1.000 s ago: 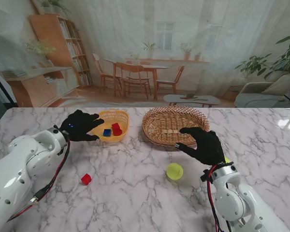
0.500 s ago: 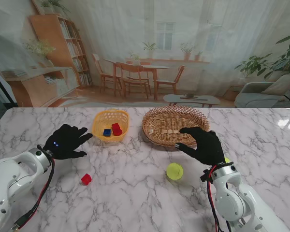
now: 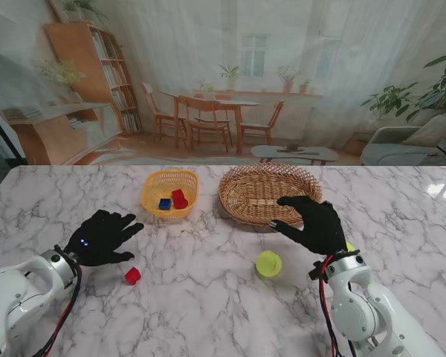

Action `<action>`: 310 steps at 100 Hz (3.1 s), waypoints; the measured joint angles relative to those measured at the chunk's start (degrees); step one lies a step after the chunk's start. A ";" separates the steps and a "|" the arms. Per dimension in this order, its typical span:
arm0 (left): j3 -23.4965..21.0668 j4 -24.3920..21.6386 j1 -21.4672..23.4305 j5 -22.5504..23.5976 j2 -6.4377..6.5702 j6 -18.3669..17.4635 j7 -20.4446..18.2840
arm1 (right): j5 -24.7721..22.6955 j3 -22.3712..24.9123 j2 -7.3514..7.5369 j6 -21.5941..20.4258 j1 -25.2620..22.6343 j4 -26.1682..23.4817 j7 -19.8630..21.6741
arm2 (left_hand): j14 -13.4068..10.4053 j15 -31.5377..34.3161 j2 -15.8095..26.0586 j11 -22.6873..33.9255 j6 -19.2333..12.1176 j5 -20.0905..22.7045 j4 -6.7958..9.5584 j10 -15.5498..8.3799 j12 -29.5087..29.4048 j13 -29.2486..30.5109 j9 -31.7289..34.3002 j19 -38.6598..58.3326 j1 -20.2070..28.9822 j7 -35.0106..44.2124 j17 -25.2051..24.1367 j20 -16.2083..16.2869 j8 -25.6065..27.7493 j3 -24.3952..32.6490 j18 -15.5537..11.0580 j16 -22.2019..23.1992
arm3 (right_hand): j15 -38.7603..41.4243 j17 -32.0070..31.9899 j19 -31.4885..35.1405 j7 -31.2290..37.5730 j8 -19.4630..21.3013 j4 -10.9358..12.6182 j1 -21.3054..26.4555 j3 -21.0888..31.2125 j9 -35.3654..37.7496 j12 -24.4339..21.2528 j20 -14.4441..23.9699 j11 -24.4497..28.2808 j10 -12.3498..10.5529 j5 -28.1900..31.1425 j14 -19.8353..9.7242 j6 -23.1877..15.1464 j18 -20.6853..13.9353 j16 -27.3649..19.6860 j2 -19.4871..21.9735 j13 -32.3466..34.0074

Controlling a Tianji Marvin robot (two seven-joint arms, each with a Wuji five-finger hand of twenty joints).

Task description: Sort the blocks and the balls into two baskets

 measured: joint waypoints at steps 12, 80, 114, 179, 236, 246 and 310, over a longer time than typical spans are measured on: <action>1.19 0.16 0.14 -2.36 0.00 -0.01 -1.09 | -0.01 0.00 0.00 0.00 0.00 0.03 0.01 | 0.38 0.00 -0.15 -0.01 0.75 0.00 0.00 0.91 0.00 -0.46 0.00 0.00 0.00 -0.13 0.54 0.00 0.00 0.00 -1.06 0.00 | 0.00 0.00 0.00 0.00 0.00 0.00 0.00 0.00 0.00 0.00 0.00 -0.01 0.00 0.00 0.01 0.00 0.00 0.00 0.00 0.00; 9.12 5.74 -2.43 -7.44 -0.24 3.01 -5.22 | -0.08 0.04 0.02 0.02 0.05 0.11 -0.04 | -1.07 11.79 -9.16 13.09 6.56 2.93 -0.01 1.63 13.30 5.20 4.32 9.80 -0.04 2.58 7.82 -0.34 4.16 -0.13 -3.97 16.37 | 0.00 -0.04 -0.01 -0.14 0.00 0.00 0.00 0.00 0.02 0.01 0.00 -0.01 0.01 0.54 0.01 0.00 0.00 0.00 0.00 0.00; 9.13 6.91 -2.36 -6.01 -0.20 4.33 -4.83 | -0.10 0.03 0.02 0.04 0.05 0.12 -0.03 | -1.48 14.37 -9.17 16.06 5.93 2.93 -0.01 0.77 16.36 7.34 4.33 13.02 -0.04 4.69 9.48 2.44 7.03 -0.13 -4.01 20.38 | 0.00 -0.05 -0.01 -0.14 0.00 0.00 0.00 0.00 0.02 0.01 0.00 -0.02 0.01 0.54 0.01 0.00 0.00 0.00 0.00 0.00; 5.98 6.55 -2.03 -11.25 -0.05 -0.96 -14.50 | -0.12 -0.08 0.02 0.23 0.18 0.26 0.03 | -1.19 11.95 -13.16 4.74 2.23 -5.76 11.10 1.48 3.68 5.48 -3.67 11.40 3.10 -1.62 8.23 3.26 0.11 18.39 -3.79 17.30 | 0.00 -0.06 -0.01 -0.14 0.00 0.00 0.00 0.00 0.02 0.01 0.00 -0.03 0.01 0.54 0.02 0.00 0.00 0.00 0.00 0.00; 5.51 6.55 -1.78 -6.09 0.17 0.28 -10.38 | -0.12 -0.36 0.03 0.44 0.54 0.64 0.16 | -1.69 11.82 -12.41 6.63 -1.10 -5.65 4.97 0.84 6.84 5.49 -3.24 11.37 5.36 4.25 8.30 4.61 7.68 14.26 -4.22 17.84 | 0.00 -0.07 -0.02 -0.58 0.00 0.00 0.00 0.00 0.02 0.01 0.00 -0.03 0.01 0.54 0.02 0.00 0.00 0.00 0.00 0.00; 5.75 6.65 -1.83 -6.17 0.19 0.71 -9.67 | -0.12 -0.36 0.03 0.44 0.55 0.66 0.16 | -1.69 11.82 -12.37 11.09 -0.04 -4.08 2.91 0.09 10.49 6.70 0.13 11.37 5.31 4.21 8.75 4.70 6.97 8.24 -4.22 18.00 | 0.00 -0.08 -0.02 -0.58 0.00 0.00 0.00 0.00 0.02 0.01 0.00 -0.03 0.01 0.54 0.02 0.00 0.01 0.00 0.00 0.00; 8.41 8.80 -3.22 -6.30 0.27 2.97 -6.54 | -0.14 -0.41 0.03 0.67 0.58 0.69 0.12 | -4.59 19.73 -11.71 18.41 -2.49 2.28 1.25 -4.89 35.88 19.10 17.43 21.78 15.01 32.06 19.14 6.05 26.59 7.34 -4.96 24.46 | 0.00 -0.09 -0.37 -0.58 0.00 0.00 0.00 0.00 0.02 0.01 0.00 -0.04 0.01 0.54 0.02 0.00 0.01 0.00 0.00 0.00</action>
